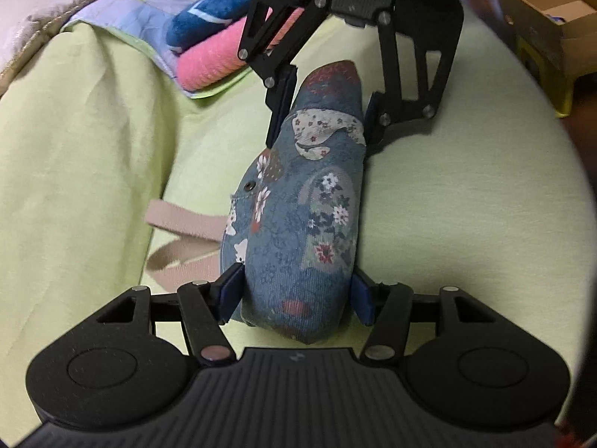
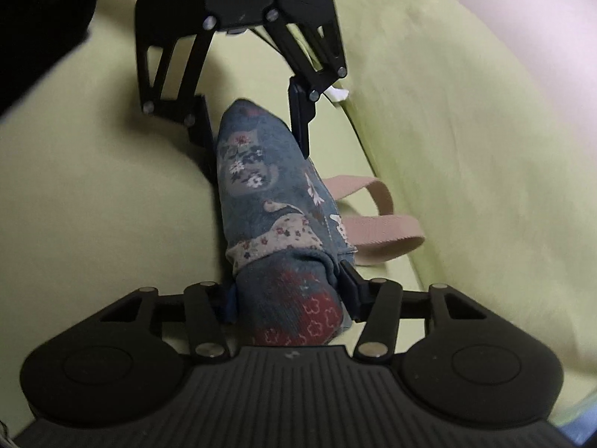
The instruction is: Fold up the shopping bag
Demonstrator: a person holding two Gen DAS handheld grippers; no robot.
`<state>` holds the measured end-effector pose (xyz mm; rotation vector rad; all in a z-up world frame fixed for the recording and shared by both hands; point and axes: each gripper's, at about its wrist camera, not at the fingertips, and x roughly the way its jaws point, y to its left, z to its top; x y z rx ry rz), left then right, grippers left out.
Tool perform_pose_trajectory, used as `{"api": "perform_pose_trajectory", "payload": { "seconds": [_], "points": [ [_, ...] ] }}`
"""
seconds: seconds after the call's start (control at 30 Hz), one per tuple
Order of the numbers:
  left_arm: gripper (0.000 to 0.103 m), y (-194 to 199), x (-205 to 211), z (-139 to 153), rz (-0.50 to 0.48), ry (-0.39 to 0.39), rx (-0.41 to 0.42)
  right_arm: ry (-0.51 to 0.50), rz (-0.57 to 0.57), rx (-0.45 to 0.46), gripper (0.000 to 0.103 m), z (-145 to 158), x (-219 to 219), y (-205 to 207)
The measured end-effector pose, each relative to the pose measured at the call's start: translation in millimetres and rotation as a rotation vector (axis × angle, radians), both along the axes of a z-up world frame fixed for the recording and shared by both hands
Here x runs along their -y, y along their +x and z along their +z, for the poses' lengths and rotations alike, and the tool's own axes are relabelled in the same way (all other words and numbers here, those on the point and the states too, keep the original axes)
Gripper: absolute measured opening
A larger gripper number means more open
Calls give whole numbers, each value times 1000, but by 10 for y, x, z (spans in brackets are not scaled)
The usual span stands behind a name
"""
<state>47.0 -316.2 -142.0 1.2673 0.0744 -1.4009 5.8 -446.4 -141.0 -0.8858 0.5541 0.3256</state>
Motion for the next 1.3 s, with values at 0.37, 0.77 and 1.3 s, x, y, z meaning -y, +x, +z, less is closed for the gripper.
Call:
{"api": "perform_pose_trajectory", "payload": {
  "seconds": [0.37, 0.77, 1.3],
  "points": [
    [61, -86, -157, 128, 97, 8, -188, 462, -154, -370, 50, 478, 1, 32],
    [61, 235, 101, 143, 118, 18, -232, 1187, -386, -687, 50, 291, 1041, 404],
    [61, 304, -112, 436, 136, -5, -254, 1378, -607, -852, 45, -85, 1223, 630]
  ]
}}
